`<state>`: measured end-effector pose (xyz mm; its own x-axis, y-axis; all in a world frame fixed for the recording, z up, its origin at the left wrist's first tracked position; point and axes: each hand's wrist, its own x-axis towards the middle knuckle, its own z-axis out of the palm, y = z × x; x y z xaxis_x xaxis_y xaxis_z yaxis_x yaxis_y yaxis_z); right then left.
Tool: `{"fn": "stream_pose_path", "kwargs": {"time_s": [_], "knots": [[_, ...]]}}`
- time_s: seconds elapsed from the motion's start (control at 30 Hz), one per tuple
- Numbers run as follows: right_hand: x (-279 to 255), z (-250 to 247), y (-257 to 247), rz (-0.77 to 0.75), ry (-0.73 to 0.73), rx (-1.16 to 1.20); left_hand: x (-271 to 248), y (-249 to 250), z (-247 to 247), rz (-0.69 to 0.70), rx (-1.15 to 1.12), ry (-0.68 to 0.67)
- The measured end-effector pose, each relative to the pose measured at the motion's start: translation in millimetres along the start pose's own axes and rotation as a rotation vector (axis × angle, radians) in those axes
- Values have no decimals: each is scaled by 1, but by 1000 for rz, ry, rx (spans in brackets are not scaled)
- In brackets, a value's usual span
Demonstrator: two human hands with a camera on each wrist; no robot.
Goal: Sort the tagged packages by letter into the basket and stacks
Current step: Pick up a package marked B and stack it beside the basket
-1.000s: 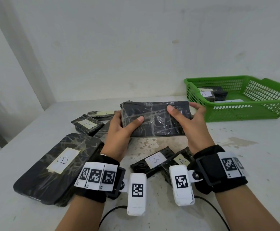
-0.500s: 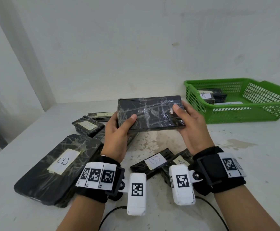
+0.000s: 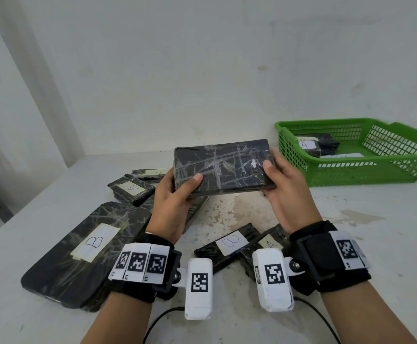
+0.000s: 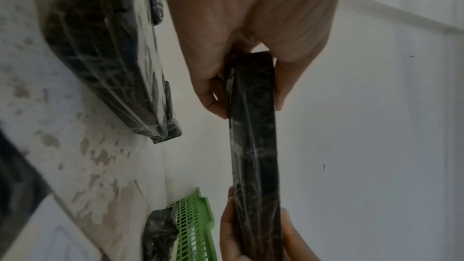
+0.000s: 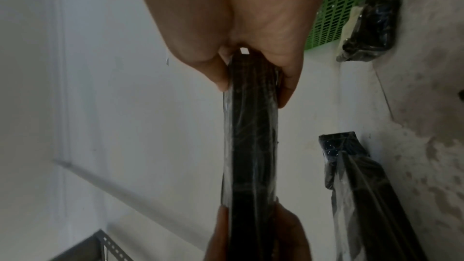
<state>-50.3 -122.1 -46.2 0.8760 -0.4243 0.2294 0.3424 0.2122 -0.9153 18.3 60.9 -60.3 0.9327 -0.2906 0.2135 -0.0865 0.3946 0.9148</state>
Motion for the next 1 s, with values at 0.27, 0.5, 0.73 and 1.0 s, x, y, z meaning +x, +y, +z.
{"fn": "stream_pose_path", "kwargs": {"time_s": [0.27, 0.5, 0.73, 1.0], "knots": [[-1, 3, -2, -42, 40, -11, 2, 4, 0, -78, 16, -26], [1, -1, 13, -41, 37, -180, 1, 4, 0, -94, 36, 6], [1, -2, 12, 44, -110, -278, 1, 5, -1, -45, 108, 80], [0, -3, 14, -16, -97, -342, 5, 0, -12, -19, 155, -48]]}}
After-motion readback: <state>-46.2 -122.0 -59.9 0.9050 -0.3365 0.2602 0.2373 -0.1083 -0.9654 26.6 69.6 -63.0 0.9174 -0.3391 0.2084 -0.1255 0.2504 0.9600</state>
